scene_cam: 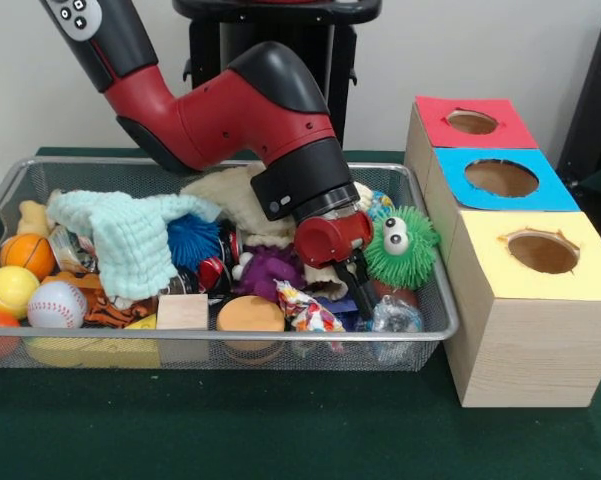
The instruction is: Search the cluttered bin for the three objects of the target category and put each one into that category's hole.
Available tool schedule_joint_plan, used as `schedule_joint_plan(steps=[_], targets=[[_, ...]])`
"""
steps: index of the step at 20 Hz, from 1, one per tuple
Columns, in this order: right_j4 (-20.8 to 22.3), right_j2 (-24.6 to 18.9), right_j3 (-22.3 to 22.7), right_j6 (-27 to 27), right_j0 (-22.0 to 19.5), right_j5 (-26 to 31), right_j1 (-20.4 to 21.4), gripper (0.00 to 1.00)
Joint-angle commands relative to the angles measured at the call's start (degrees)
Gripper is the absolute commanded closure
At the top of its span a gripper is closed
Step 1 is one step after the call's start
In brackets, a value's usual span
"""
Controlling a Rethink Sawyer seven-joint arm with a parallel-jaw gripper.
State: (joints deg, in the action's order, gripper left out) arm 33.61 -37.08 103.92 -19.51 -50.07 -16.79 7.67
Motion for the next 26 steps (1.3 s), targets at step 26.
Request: schedule_joint_plan(steps=[26], targets=[[0.73, -7.42, -1.77, -9.79, -9.22, 19.28, 0.11, 1.00]])
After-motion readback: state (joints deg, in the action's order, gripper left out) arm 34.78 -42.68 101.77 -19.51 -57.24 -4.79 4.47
